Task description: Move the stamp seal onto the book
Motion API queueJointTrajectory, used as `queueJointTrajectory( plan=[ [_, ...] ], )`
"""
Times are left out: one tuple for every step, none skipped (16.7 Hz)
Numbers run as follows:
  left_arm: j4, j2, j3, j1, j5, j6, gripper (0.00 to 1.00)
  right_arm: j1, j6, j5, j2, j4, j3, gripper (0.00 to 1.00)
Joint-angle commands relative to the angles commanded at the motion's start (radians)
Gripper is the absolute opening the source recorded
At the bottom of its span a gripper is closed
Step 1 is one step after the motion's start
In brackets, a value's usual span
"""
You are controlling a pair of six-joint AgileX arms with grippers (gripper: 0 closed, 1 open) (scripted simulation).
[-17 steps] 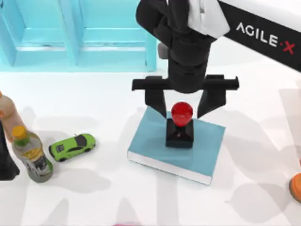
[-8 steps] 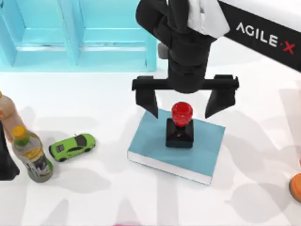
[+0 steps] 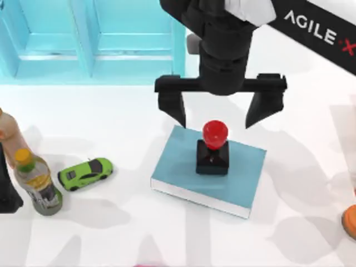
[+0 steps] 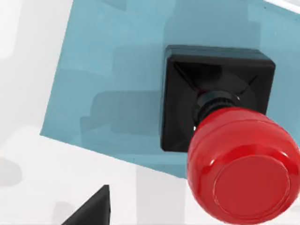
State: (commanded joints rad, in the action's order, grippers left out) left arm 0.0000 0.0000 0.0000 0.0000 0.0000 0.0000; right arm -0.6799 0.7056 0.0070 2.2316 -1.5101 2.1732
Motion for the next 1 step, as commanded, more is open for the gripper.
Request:
queueJointTrajectory(
  plan=[
    [0.0,0.0,0.0,0.0,0.0,0.0,1.0,0.001,0.0,-0.001,0.001,-0.009,0.009,1.0]
  ],
)
